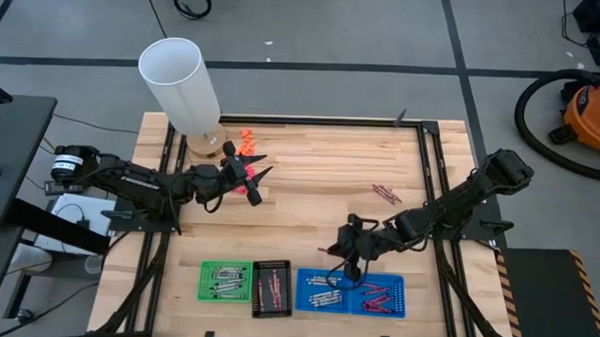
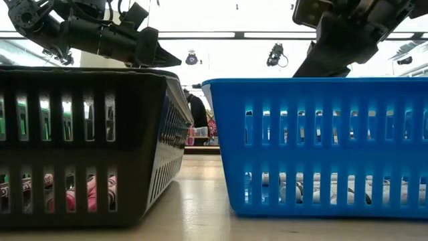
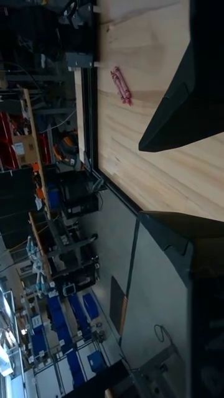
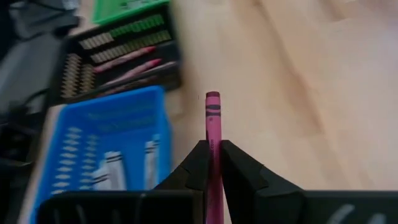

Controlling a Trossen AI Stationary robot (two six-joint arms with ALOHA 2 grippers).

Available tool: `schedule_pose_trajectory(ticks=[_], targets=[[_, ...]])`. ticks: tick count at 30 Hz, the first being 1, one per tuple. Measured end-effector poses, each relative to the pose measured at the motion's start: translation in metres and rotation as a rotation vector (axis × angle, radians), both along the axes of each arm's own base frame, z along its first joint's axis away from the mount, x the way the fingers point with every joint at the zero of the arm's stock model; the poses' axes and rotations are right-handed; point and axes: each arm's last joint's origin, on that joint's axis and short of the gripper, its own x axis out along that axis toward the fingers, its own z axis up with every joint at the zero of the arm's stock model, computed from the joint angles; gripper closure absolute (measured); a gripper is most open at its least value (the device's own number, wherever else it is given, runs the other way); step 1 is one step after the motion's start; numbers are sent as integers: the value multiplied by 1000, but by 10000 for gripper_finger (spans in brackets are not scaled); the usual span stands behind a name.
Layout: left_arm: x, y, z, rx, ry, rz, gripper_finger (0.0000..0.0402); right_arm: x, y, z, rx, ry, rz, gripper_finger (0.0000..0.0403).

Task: Sort crayons
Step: Put the red crayon into the right blue bin

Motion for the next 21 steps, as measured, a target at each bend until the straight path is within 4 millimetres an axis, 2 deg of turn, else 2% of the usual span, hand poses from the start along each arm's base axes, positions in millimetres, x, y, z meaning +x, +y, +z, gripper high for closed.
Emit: schedule_pose_trajectory(ticks=[11,17,21], targets=[[0,0,0,-13,-7,1,225,-2,12,3,244,55,174,363],[0,0,-1,-13,1,2,225,-10,20,-1,436,217,246,363],[0,0,-1,-13,3,2,225,-19,26,-5,491,337,237,363]])
